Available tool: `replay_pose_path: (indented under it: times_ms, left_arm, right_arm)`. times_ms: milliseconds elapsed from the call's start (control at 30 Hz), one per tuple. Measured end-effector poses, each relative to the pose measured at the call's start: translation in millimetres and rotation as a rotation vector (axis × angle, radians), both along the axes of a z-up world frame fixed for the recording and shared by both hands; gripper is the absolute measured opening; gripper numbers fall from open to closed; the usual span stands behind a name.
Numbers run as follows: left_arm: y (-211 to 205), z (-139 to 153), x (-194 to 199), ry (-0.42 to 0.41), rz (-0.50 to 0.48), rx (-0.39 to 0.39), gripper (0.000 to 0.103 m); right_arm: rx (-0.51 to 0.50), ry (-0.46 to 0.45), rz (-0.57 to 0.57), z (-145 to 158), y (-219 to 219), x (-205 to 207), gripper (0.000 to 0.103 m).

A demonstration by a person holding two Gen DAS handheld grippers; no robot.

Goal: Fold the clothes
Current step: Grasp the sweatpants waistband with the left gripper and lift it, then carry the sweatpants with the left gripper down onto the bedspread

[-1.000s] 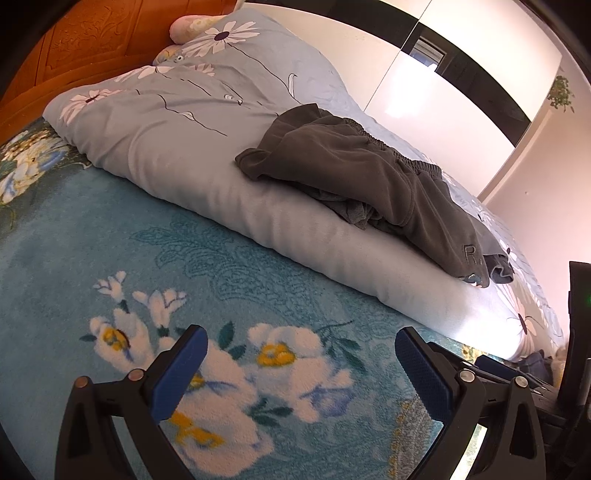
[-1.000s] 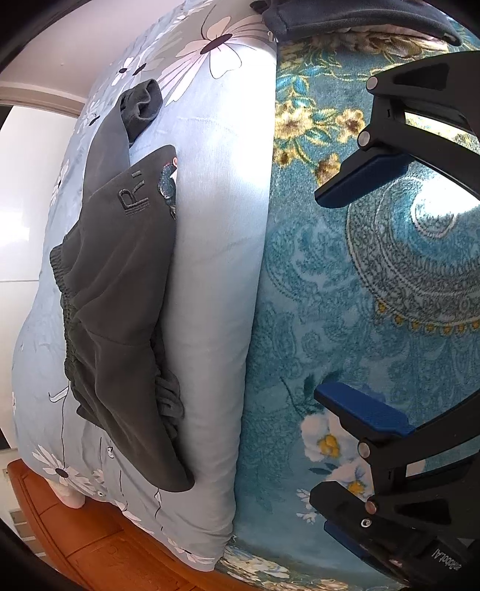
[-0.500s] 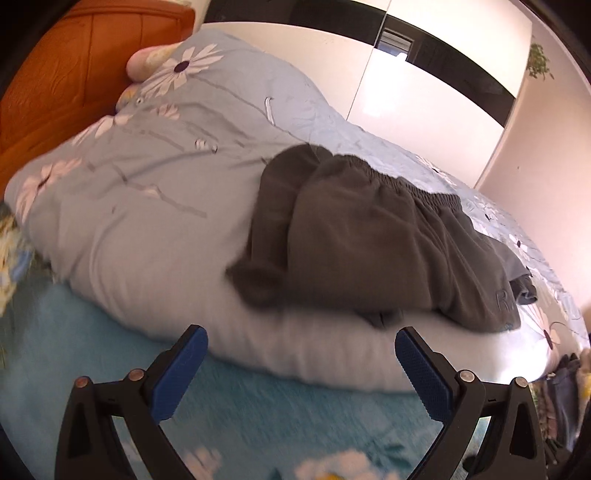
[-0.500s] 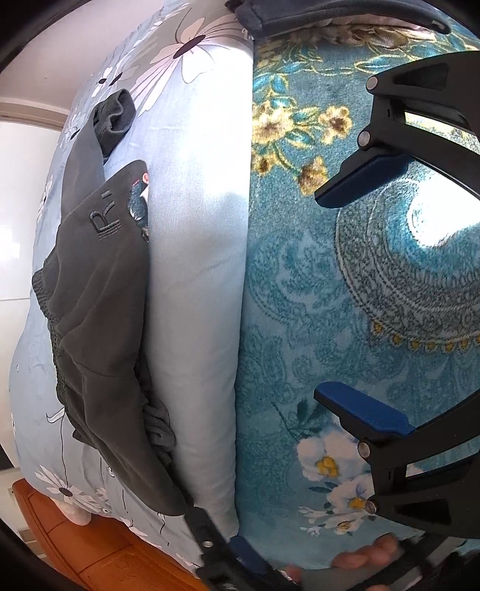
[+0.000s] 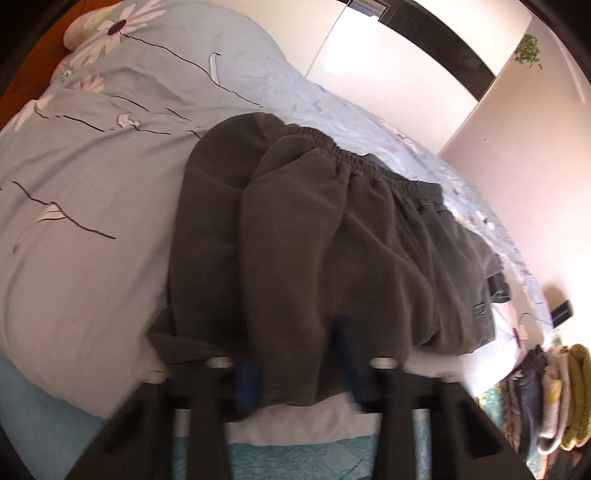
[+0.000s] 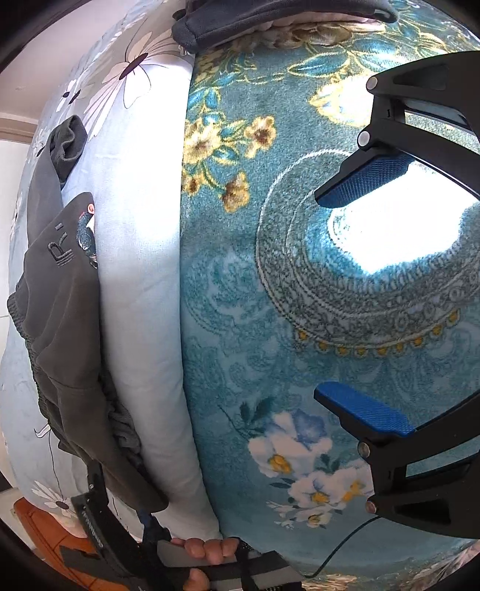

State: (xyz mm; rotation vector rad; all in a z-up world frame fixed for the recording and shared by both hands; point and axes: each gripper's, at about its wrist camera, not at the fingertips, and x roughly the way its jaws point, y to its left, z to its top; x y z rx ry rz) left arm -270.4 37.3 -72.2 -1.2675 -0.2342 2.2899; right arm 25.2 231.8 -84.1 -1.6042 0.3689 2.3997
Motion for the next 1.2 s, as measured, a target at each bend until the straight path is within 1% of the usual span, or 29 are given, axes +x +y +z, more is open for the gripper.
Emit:
replay_pose_path:
  times_ms: [100,133,200,333,367,467,567,700,767,800,900,1000,1100,1200]
  left_arm:
    - [6.1,10.0,16.5,0.025,0.001,-0.01,0.011]
    - [6.6,17.8,25.5,0.032,0.006,0.002,0.011]
    - [7.0,39.3,47.8,0.046,0.014,0.032,0.01]
    - [11.0,84.0,98.8,0.065,0.018,0.091,0.01]
    - [14.3,91.7,113.1,0.068,0.015,0.092,0.01]
    - [23.7,113.2,155.9,0.075,0.009,0.093,0.01]
    - [28.6,120.1,200.1,0.065,0.021,0.075,0.01]
    - [34.7,128.2,257.6,0.049,0.037,0.053,0.01]
    - [35.4,125.2,276.7,0.03,0.052,0.059,0.01]
    - [37.3,124.3,288.1,0.018,0.055,0.057,0.01]
    - [44.4,122.6,327.0,-0.006,0.039,0.062,0.01]
    - [63.9,123.4,362.5,-0.022,-0.006,0.067,0.01]
    - [79.7,123.5,395.1,-0.047,-0.046,0.088,0.01]
    - [95.4,120.1,424.9,-0.078,-0.09,0.077,0.01]
  right_arm:
    - [-0.002,-0.009,-0.001,7.3,0.6,11.4,0.095]
    - [-0.003,-0.012,-0.002,9.7,0.8,15.2,0.095]
    - [-0.008,-0.018,-0.004,17.6,7.0,22.9,0.096]
    - [-0.035,-0.003,-0.009,43.6,10.5,34.4,0.096]
    - [-0.042,0.001,-0.01,50.1,11.4,37.4,0.095]
    - [-0.071,0.049,0.006,71.4,12.5,51.0,0.095]
    - [-0.104,0.094,0.021,85.6,17.5,70.4,0.096]
    - [-0.161,0.142,0.031,92.3,28.2,104.8,0.096]
    - [-0.188,0.17,0.03,95.5,37.8,124.2,0.096]
    - [-0.186,0.183,0.026,96.5,44.2,134.3,0.096]
    - [-0.185,0.192,-0.009,94.6,66.5,165.5,0.096]
    - [-0.2,0.197,-0.06,90.0,83.4,196.7,0.096]
    - [-0.216,0.202,-0.111,85.4,100.2,227.9,0.096]
    - [-0.231,0.207,-0.162,80.8,117.0,259.0,0.096]
